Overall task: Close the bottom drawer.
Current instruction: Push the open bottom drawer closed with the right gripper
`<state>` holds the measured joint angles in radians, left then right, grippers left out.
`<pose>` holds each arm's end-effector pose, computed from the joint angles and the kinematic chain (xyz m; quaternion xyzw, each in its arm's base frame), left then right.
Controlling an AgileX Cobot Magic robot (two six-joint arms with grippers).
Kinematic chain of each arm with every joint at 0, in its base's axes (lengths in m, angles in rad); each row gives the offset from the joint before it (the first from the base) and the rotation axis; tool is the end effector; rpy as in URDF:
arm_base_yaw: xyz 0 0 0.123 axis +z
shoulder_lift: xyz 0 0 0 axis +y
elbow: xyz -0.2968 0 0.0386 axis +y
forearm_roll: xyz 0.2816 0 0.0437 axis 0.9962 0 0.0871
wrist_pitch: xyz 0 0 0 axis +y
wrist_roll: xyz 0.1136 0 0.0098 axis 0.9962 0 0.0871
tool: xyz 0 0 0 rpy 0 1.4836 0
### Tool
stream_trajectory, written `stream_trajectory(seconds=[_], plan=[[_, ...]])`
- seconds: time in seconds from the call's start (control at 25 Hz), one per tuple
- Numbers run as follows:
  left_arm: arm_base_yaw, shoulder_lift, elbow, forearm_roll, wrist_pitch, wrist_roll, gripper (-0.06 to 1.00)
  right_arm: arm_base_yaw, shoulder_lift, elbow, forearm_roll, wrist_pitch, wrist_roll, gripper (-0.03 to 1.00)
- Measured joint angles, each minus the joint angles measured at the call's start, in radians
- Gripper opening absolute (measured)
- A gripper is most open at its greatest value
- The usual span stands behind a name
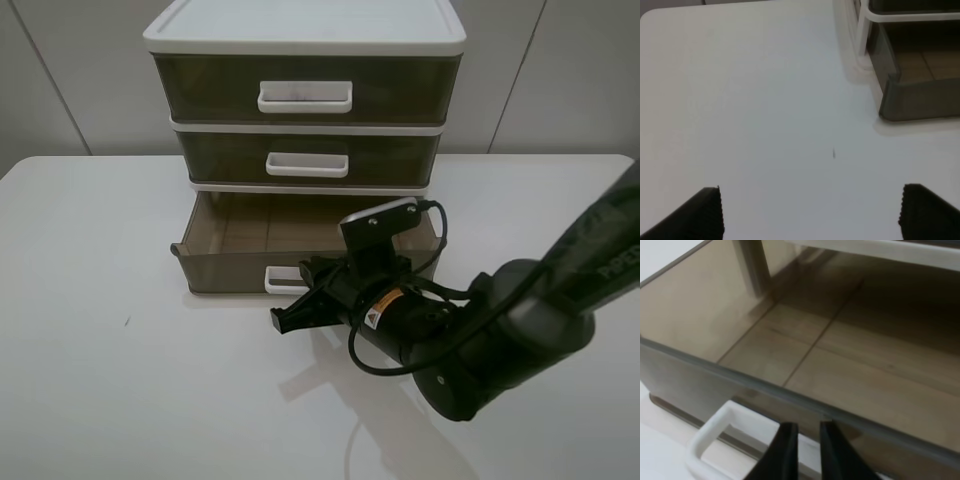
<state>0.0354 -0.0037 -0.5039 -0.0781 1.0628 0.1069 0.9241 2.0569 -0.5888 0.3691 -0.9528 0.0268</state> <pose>0.0297 -0.0067 0.2843 0.0321 0.8505 -0.0017 0.5249 0.2332 0.2533 0.0431 -0.2052 0.8189 0.1826 0.5039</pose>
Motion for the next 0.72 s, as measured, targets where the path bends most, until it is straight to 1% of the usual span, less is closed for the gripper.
stream_trajectory(seconds=[0.2, 0.24, 0.36, 0.4, 0.48, 0.72], plan=[[0.000, 0.000, 0.000, 0.000, 0.000, 0.000, 0.72, 0.000, 0.015, -0.004, 0.017, -0.017, 0.000, 0.02], [0.000, 0.000, 0.000, 0.000, 0.000, 0.000, 0.72, 0.000, 0.018, -0.013, 0.049, -0.022, 0.000, 0.02], [0.000, 0.000, 0.000, 0.000, 0.000, 0.000, 0.72, 0.000, 0.019, -0.032, 0.105, -0.022, 0.000, 0.02], [0.000, 0.000, 0.000, 0.000, 0.000, 0.000, 0.72, 0.000, 0.019, -0.032, 0.105, -0.022, 0.000, 0.02], [0.000, 0.000, 0.000, 0.000, 0.000, 0.000, 0.72, 0.000, 0.031, -0.058, 0.146, -0.021, 0.000, 0.02], [0.000, 0.000, 0.000, 0.000, 0.000, 0.000, 0.72, 0.000, 0.078, -0.124, 0.164, -0.013, 0.000, 0.02]])
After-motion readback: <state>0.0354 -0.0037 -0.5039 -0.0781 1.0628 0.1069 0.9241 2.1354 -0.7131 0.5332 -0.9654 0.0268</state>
